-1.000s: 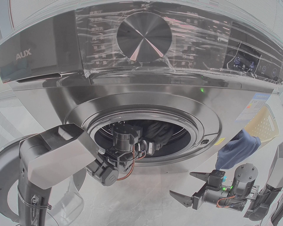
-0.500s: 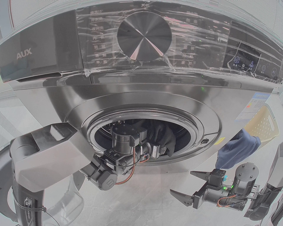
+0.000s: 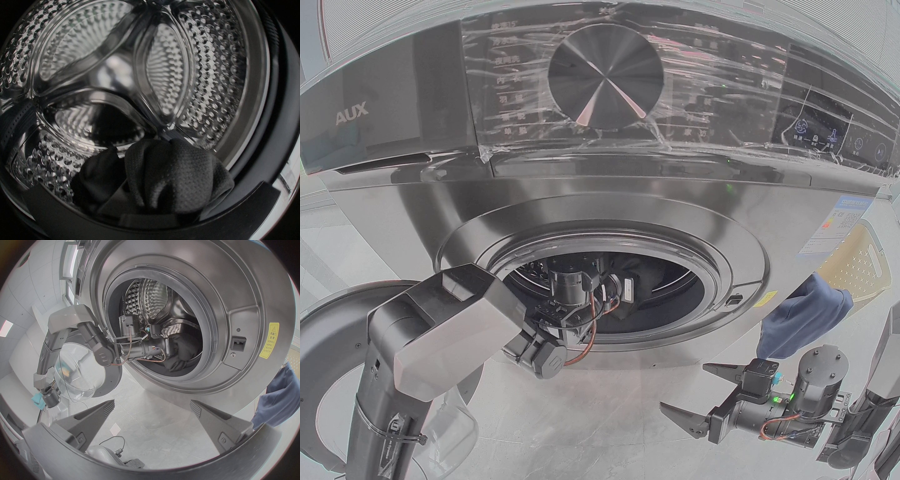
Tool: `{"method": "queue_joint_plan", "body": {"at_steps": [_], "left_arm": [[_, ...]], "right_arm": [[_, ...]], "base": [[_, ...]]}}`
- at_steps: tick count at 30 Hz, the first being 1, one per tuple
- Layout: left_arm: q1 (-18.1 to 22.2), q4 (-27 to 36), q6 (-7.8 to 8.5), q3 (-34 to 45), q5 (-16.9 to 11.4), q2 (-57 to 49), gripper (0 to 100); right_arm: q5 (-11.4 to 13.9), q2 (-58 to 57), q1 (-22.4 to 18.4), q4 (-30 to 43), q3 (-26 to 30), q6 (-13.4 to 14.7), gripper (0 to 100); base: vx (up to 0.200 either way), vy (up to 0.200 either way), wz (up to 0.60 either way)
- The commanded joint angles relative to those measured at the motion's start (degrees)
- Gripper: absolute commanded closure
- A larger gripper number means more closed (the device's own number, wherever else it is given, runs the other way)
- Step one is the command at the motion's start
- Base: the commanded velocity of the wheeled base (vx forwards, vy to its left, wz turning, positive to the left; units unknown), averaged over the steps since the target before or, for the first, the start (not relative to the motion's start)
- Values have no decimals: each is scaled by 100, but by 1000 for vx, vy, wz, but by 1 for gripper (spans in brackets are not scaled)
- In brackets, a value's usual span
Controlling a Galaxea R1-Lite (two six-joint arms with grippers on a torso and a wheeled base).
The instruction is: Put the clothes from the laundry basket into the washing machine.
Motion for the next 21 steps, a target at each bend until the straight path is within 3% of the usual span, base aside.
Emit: {"method": "queue_joint_plan", "body": {"at_steps": [1,8,14,15,18,21], "left_arm": [[287,-71,-37,-1137,256,672,100],[603,184,-81,-2622,634,1120,100],[612,211,-125,-2596,652,1112,100],[603,202,-116,-2473,652,1094,0],[542,211,-125,-2007,643,936,0],[357,246,-152,-873,494,285,0]], "right_arm": [[1,46,43,-3,0,2,0],[1,46,34,-3,0,2,0],[9,46,16,-12,0,2,0],[9,46,25,-3,0,11,0],[9,46,16,-3,0,11,0],[9,46,-1,-3,0,11,0]], "base": [[0,0,0],[0,0,0],[0,0,0],[0,0,0],[0,0,0],[0,0,0]]}}
